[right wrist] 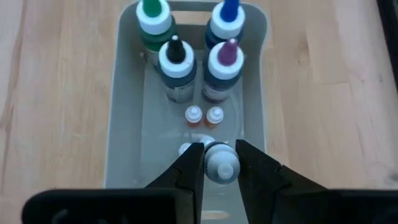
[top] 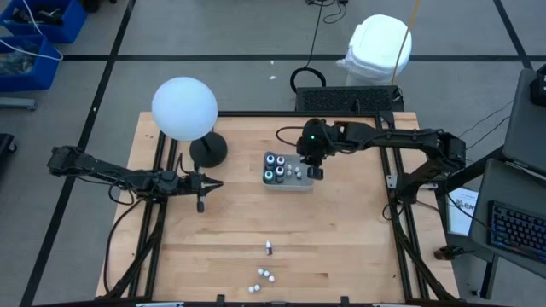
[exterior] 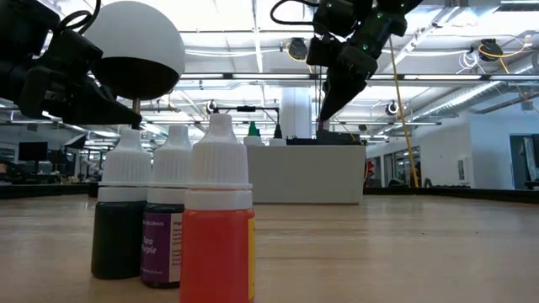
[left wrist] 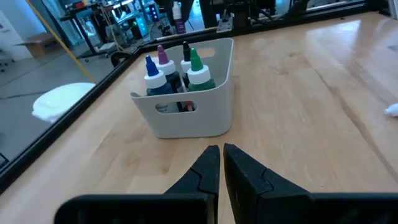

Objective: Pick & Place food coloring
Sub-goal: Put the right small purple food coloring bottle into the gray bin

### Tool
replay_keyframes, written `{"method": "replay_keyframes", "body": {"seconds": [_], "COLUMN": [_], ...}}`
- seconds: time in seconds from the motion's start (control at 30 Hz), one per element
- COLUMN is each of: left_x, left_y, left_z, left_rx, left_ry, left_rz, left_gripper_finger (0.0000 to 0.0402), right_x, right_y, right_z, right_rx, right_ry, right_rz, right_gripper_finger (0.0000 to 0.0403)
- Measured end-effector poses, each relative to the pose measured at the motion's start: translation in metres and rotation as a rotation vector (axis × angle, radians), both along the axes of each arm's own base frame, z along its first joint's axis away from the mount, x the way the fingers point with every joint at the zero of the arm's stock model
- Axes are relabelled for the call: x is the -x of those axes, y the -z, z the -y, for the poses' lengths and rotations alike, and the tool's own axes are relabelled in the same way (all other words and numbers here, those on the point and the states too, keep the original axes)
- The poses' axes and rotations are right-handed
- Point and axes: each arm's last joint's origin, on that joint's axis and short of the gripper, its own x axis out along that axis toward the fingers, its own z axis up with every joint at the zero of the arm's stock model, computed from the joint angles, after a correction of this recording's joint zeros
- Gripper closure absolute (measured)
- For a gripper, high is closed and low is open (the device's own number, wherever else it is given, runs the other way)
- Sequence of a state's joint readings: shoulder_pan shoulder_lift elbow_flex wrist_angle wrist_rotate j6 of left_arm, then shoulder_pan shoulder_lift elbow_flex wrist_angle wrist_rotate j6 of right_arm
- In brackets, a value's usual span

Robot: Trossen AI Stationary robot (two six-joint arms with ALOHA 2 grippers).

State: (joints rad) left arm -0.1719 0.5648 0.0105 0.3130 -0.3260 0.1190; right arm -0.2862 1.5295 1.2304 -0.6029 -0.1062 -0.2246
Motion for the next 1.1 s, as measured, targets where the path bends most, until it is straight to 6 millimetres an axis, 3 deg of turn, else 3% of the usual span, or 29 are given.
{"method": "replay_keyframes", "body": {"seconds": [0.27, 0.53, 0.87, 1.1], "left_x": [0.000, 0.000, 0.000, 0.000], "left_y": [0.000, 0.002, 0.002, 0.002], "left_z": [0.000, 0.000, 0.000, 0.000], "left_rx": [0.066, 0.137, 0.145, 0.142], "left_ry": [-0.014, -0.032, -0.034, -0.034], "left_rz": [0.008, 0.003, 0.005, 0.005], "left_gripper_finger": [0.0371, 0.0371, 0.0371, 0.0371], "right_x": [-0.012, -0.023, -0.020, -0.016], "right_y": [0.020, 0.041, 0.043, 0.065], "right_z": [-0.008, 0.002, 0.014, 0.012], "right_rx": [-0.014, 0.034, 0.009, 0.004], "right_ry": [-0.037, 0.029, 0.105, 0.127], "right_rz": [-0.063, -0.113, -0.105, -0.069], "right_gripper_finger": [0.0332, 0.0337, 0.0339, 0.0334]}}
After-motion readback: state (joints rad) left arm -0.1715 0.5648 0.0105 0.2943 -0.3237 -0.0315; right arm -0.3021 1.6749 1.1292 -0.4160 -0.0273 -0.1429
